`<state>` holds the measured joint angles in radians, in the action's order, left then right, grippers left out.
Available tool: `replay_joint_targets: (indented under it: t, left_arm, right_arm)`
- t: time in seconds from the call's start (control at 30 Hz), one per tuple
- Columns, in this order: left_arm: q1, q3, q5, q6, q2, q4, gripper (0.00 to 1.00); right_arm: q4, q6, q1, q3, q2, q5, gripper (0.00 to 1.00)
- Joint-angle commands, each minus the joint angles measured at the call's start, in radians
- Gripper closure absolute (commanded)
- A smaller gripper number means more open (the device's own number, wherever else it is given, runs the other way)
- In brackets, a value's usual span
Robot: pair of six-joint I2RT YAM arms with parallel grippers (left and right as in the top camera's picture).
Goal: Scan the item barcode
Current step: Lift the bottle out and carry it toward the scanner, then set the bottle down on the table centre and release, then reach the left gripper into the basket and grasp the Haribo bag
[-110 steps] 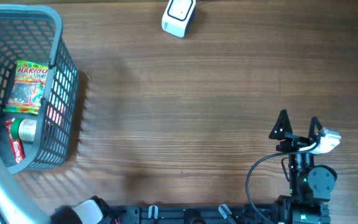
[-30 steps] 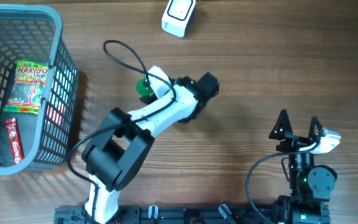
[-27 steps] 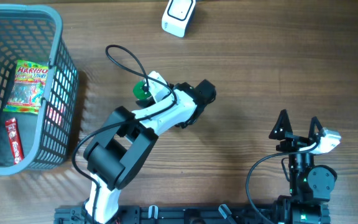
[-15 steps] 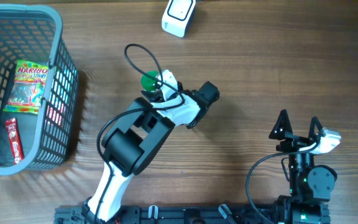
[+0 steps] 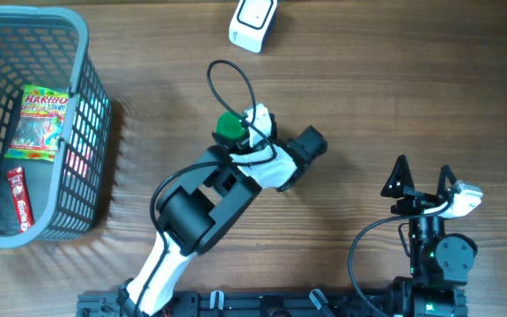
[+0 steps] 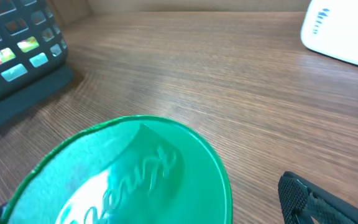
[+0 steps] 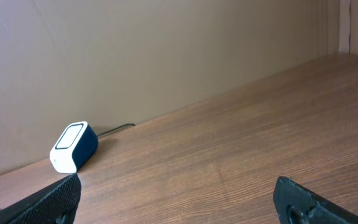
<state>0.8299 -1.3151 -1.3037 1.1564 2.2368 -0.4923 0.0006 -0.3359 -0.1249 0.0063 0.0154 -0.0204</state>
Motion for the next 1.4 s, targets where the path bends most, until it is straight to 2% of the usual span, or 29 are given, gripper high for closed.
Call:
replay_joint_targets:
  t: [0.0, 0.2, 0.4, 0.5, 0.6, 0.67, 0.73, 0.77, 0.9, 1.0, 1.1, 1.17, 1.27, 1.37]
  left_arm:
    - [0.011, 0.006, -0.007, -0.005, 0.002, -0.002, 0.0]
    - [0.07, 0.006, -0.129, -0.005, -0.034, -0.08, 0.0]
    - [0.221, 0.0, -0.152, -0.057, -0.234, -0.094, 0.0]
    - [0.251, 0.0, -0.096, -0.156, -0.393, -0.096, 0.0]
    - [0.208, 0.0, -0.072, -0.306, -0.575, -0.097, 0.0]
    - [0.112, -0.002, -0.01, -0.422, -0.757, -0.096, 0.0]
    - [0.005, -0.002, 0.133, -0.485, -0.903, -0.102, 0.0]
    - [-0.143, -0.002, 0.299, -0.486, -1.051, -0.132, 0.0]
    - [-0.583, -0.001, 0.598, -0.319, -1.311, -0.276, 0.0]
    - [-0.932, 0.003, 0.756, -0.288, -1.39, -0.391, 0.0]
    - [-1.175, 0.006, 0.903, -0.328, -1.318, -0.423, 0.0]
    - [-1.275, 0.006, 0.976, -0.341, -1.217, -0.416, 0.0]
    - [-1.354, 0.006, 1.12, -0.341, -0.974, -0.423, 0.0]
    - [-1.359, 0.006, 1.147, -0.341, -0.729, -0.405, 0.0]
  right_arm:
    - [0.005, 0.011, 0.003, -0.001, -0.008, 0.013, 0.0]
    - [0.005, 0.011, 0.003, -0.001, -0.008, 0.013, 0.0]
    - [0.005, 0.011, 0.003, -0.001, -0.008, 0.013, 0.0]
    - [0.005, 0.011, 0.003, -0.001, -0.008, 0.013, 0.0]
    - [0.005, 0.011, 0.003, -0.001, -0.008, 0.013, 0.0]
    - [0.005, 0.011, 0.003, -0.001, -0.008, 0.013, 0.0]
    - [0.005, 0.011, 0.003, -0.001, -0.008, 0.013, 0.0]
    - [0.005, 0.011, 0.003, -0.001, -0.008, 0.013, 0.0]
    - [0.005, 0.011, 0.003, -0.001, -0.008, 0.013, 0.0]
    - [0.005, 0.011, 0.003, -0.001, -0.008, 0.013, 0.0]
    - [0.005, 0.011, 0.003, -0.001, -0.008, 0.013, 0.0]
    - [0.005, 0.01, 0.003, -0.001, -0.008, 0.013, 0.0]
    - [0.005, 0.011, 0.003, -0.001, -0.008, 0.013, 0.0]
    - [0.005, 0.011, 0.003, -0.001, -0.008, 0.013, 0.0]
